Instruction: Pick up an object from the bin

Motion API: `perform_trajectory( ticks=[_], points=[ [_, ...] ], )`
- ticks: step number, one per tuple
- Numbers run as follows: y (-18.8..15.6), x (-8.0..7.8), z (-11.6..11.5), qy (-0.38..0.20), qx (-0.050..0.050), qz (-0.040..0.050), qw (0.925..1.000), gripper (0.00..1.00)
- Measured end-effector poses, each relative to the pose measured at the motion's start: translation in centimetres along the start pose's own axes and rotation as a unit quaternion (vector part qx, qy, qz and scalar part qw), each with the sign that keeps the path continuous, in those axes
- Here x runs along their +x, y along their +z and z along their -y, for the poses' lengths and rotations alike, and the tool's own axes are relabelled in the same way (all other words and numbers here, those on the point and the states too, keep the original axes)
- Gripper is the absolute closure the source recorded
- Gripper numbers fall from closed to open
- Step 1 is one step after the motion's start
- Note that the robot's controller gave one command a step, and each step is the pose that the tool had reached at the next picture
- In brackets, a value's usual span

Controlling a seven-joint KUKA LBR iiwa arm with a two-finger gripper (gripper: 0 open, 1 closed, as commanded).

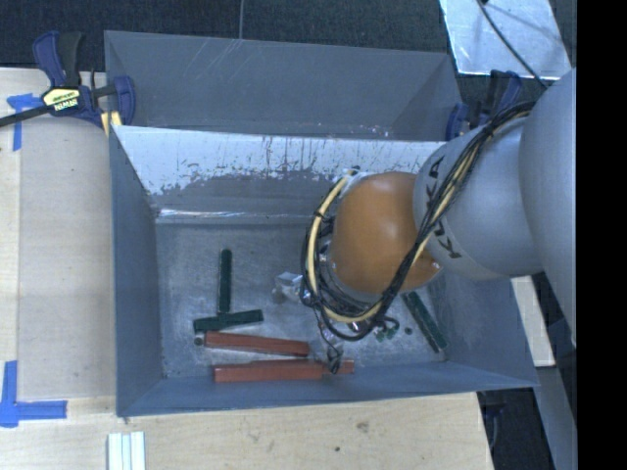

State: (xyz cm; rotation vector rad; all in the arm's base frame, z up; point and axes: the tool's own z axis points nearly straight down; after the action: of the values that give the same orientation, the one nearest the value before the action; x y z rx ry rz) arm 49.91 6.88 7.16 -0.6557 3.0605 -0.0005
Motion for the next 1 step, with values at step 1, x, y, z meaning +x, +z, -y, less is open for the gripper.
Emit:
perform_trajectory(
  ticks=[1],
  points=[
    [-5.4, -0.54, 6.77, 0.056, 0.002, -0.0012, 0.9984, 0.0]
  ],
)
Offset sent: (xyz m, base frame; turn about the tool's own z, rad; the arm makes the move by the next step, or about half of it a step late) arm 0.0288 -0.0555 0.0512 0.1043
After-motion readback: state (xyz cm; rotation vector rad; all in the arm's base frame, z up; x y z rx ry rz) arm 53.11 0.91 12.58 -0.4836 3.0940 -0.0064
